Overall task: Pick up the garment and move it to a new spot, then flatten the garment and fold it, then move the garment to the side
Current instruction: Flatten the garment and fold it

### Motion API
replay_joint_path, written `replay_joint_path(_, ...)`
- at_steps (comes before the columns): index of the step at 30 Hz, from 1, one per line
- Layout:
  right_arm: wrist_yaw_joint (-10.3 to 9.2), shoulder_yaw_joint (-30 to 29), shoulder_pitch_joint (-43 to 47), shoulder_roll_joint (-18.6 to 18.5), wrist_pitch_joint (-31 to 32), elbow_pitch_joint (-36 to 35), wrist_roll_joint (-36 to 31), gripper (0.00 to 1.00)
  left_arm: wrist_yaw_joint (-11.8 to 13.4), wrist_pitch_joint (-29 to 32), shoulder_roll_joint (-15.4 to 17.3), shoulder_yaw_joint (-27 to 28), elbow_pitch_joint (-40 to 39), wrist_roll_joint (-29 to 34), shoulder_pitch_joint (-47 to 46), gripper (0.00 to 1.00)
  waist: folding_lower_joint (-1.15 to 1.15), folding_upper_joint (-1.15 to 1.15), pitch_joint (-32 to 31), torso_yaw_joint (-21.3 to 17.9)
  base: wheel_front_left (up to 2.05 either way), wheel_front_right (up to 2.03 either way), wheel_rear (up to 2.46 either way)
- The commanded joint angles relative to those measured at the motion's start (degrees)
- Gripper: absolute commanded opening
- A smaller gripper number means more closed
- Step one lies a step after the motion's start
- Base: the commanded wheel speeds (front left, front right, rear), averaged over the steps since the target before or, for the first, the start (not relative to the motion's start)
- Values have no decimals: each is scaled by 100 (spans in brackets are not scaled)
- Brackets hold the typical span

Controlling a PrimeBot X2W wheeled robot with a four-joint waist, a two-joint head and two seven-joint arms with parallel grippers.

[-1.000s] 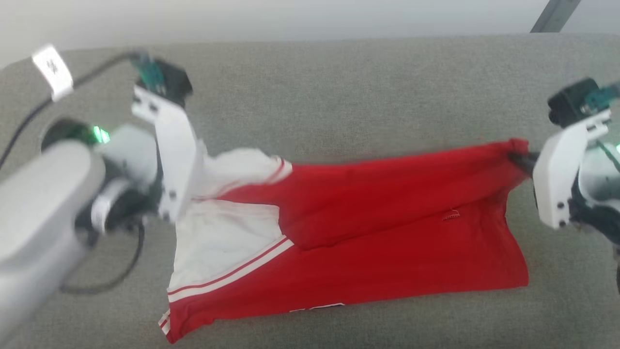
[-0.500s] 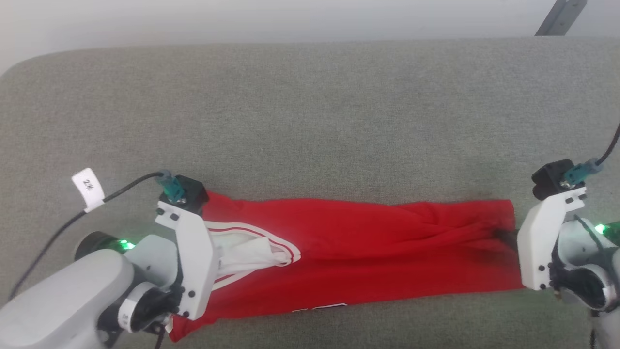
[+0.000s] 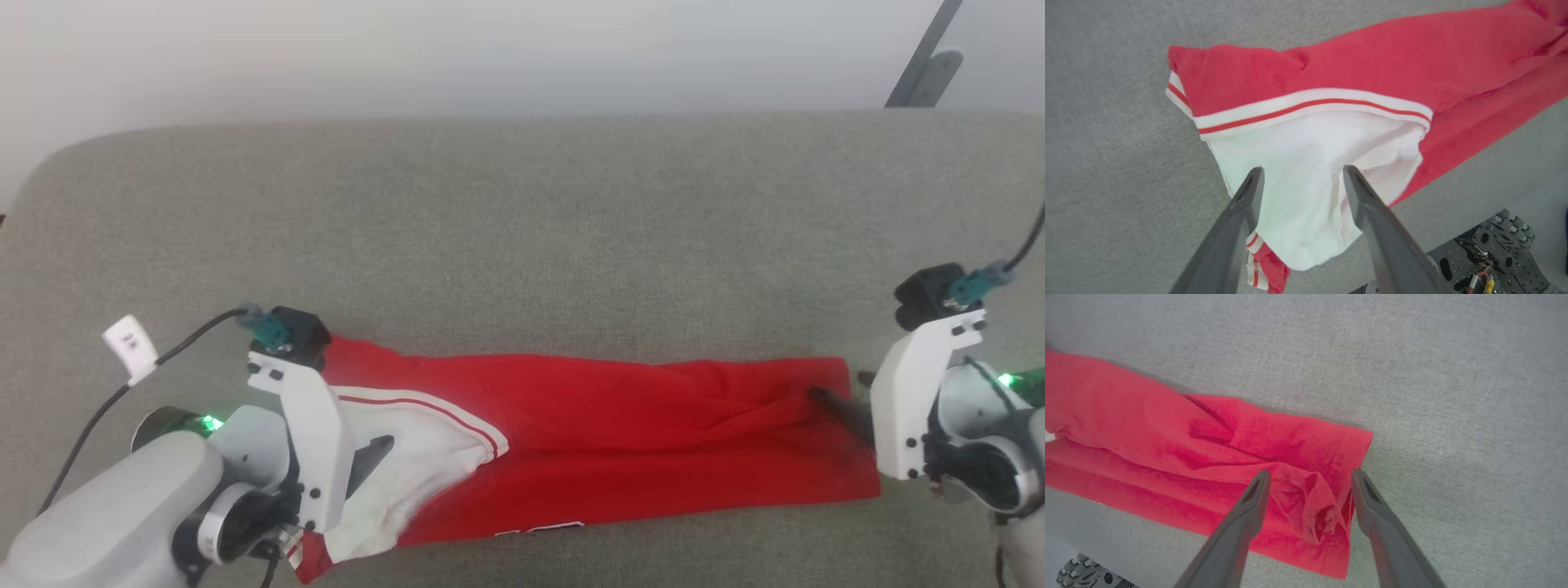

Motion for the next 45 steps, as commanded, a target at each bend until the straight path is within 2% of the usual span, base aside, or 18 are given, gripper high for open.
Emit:
replay_joint_path(1,-2,-76,94,-16,65,-72,93,100,-54,-297,76,112,-107,34,151,100,0,0,-117,9,0,0,0)
replay_joint_path(4,-2,-300,173,-90,161,-37,76,100,-129,-880,140,276,-223,121,347,100,0,0,-203,43,0,0,0)
replay_joint_path(9,-2,-648,292,-13,416,182,44,100,-186,-2037,246,559,-234,378,708,100,0,0,-278,136,0,0,0)
replay_joint_path(13,-2,-791,309,19,547,389,-31,100,-47,-2997,268,858,-109,513,1025,100,0,0,-275,255,0,0,0)
replay_joint_path(14,-2,-791,309,19,547,389,-31,100,-47,-2997,268,858,-109,513,1025,100,0,0,-275,255,0,0,0)
replay_joint_path(16,-2,-834,265,50,545,512,-35,100,-10,-3499,272,993,-62,643,1173,100,0,0,-259,324,0,0,0)
replay_joint_path(21,-1,-814,168,111,517,879,-67,100,194,-4588,137,1361,124,655,1582,100,0,0,-193,506,0,0,0)
replay_joint_path(25,-2,-720,77,103,364,1190,-103,100,305,-4947,-56,1722,233,709,1908,100,0,0,-131,664,0,0,0)
replay_joint_path(28,-2,-637,24,141,285,1482,-46,100,283,-5007,-274,2108,304,826,2189,100,0,0,-83,761,0,0,0)
replay_joint_path(31,-2,-511,-1,188,222,1772,25,100,144,-5004,-605,2719,305,1119,2466,100,0,0,-31,842,0,0,0)
replay_joint_path(32,-1,-474,0,227,253,1868,58,89,85,-5005,-724,2927,313,1211,2588,100,0,0,-21,863,0,0,0)
replay_joint_path(33,0,-389,-9,258,253,1907,91,36,10,-5005,-819,3090,315,1342,2696,100,0,0,-2,880,0,0,0)
replay_joint_path(34,0,-367,-16,284,230,1971,165,0,-57,-5007,-947,3289,303,1450,2768,100,0,0,18,896,0,0,0)
replay_joint_path(39,0,-368,-87,298,93,2094,445,0,-480,-5007,-1527,4178,220,2039,3144,100,0,0,72,944,0,0,0)
replay_joint_path(45,-2,-371,-193,126,-41,1947,605,0,-940,-5008,-1950,4825,313,2500,3310,100,0,0,98,894,0,0,0)
